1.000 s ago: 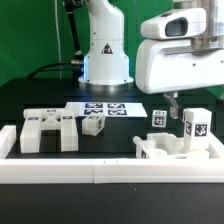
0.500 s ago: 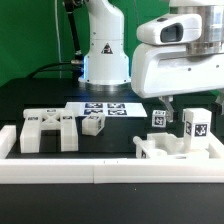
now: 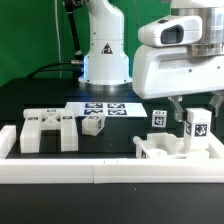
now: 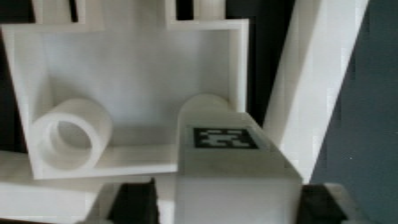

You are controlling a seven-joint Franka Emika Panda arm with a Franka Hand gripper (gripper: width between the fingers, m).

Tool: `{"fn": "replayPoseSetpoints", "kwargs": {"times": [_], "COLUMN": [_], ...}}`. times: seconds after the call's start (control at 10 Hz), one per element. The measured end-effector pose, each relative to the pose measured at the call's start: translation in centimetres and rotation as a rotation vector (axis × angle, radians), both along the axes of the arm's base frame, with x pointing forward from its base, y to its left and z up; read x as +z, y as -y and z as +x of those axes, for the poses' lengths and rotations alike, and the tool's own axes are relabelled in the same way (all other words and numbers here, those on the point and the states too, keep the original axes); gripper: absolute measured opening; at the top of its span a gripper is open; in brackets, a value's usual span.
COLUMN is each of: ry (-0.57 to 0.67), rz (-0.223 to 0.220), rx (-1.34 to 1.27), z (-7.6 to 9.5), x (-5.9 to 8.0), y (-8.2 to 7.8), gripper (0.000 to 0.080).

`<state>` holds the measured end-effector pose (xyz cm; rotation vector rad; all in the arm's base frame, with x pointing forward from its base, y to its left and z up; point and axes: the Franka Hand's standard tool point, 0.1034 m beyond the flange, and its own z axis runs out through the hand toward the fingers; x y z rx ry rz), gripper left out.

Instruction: Assemble chair

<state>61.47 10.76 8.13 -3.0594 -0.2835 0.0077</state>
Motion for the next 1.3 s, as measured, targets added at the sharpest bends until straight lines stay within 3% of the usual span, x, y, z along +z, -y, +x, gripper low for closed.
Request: {"fn": "replayPoseSetpoints", "kwargs": {"times": [0.8, 1.3], "ry": [-0.057, -0.109], "rz": [0.007, 0.043], "rx": [-0.67, -1.074], "z": [-0.26, -0.16], "x": [-0.14, -0.19], "y": [-0.62, -0.66], "gripper": [0.0288, 0.029]}}
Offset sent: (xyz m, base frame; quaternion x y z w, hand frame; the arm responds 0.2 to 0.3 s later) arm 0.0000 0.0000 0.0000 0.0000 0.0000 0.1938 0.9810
